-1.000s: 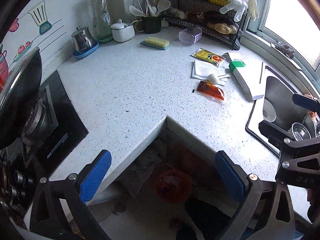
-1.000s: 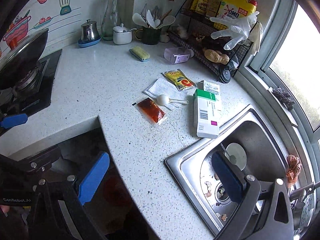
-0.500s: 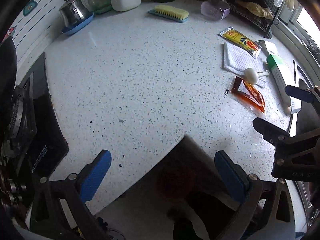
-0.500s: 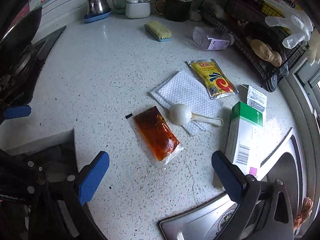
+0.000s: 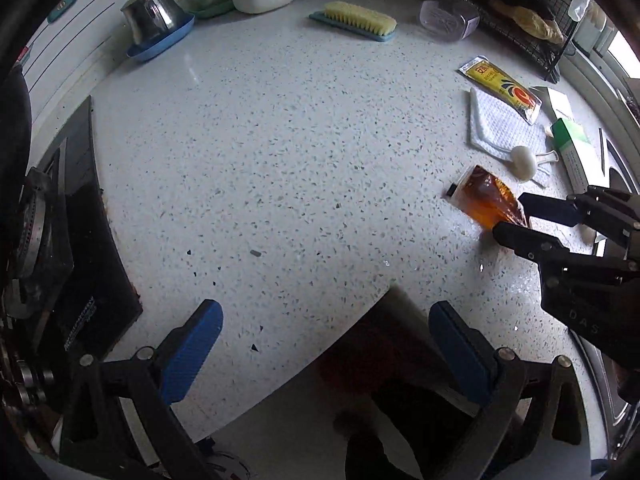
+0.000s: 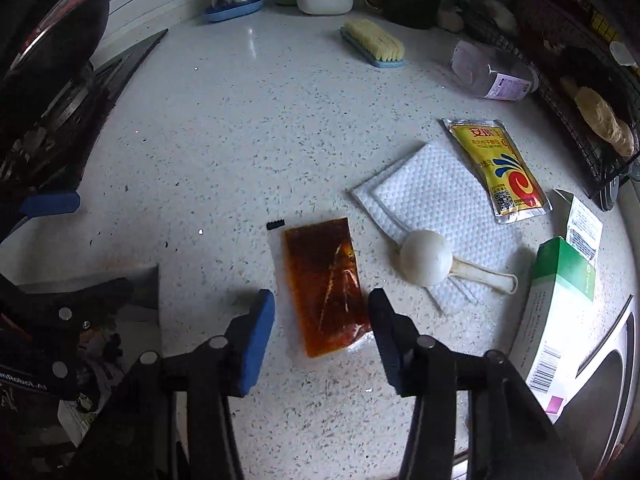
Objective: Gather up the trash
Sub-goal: 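Reach to the orange sauce packet and grasp it with the right gripper, then grasp the green-and-white Celecoxib box with the left gripper while the right gripper holds the packet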
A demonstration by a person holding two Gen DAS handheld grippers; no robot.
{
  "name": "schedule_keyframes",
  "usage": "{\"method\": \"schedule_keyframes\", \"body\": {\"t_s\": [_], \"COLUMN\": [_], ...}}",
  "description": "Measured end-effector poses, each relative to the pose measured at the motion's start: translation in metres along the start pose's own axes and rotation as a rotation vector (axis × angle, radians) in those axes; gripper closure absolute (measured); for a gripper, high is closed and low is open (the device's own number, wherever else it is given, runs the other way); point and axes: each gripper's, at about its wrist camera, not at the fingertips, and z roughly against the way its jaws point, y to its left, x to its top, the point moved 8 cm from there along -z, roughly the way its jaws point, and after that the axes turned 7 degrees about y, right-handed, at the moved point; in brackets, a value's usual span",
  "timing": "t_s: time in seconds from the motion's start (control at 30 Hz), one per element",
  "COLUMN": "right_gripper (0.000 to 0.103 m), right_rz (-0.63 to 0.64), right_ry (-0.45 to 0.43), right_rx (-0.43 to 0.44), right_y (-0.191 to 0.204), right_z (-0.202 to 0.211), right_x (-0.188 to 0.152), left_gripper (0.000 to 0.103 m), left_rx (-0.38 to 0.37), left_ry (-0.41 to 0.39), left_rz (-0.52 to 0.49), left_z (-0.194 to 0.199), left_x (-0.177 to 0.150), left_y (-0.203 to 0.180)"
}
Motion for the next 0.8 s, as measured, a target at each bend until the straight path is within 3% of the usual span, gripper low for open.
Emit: {"method": "schedule_keyframes", "body": {"t_s": [0.07,0.1,0.27,0.5,0.8], "right_gripper": [0.084,0.092,0.093,0.093,0.093], "right_rz": [-0.011,-0.025,-0.093,-0.203,-0.409], "right_ry": [-0.001,-0.002,-0.059,-0.165,-0.153], "right_rx": [0.01,0.022,0.027,-0.092,-0.197], "right_y": [0.001,0.001,-0.006,-0.059,-0.146], "right_z": [0.002,0.003,0.028,0.086,0.101], "right_x": [-0.003,-0.007,-0.019,-0.025,-0.071], "left_gripper": [0.001,0.001,0.001,0.001,0.001], "left_rx": [-0.01,-0.011,-0.032,-0.164,-0.202], "left_ry": [-0.002,-0.002,-0.031,-0.06,-0.057], "left_rz": [0.003,0.001,-0.032,-0.103,-0.227], "left_z": [0.003,0.006,0.029,0.059,0.051], "left_x": [0.002,0.003,0.011,0.036,0.069], "left_y": [-0.001,-0.002,-0.018,-0.078,-0.177]}}
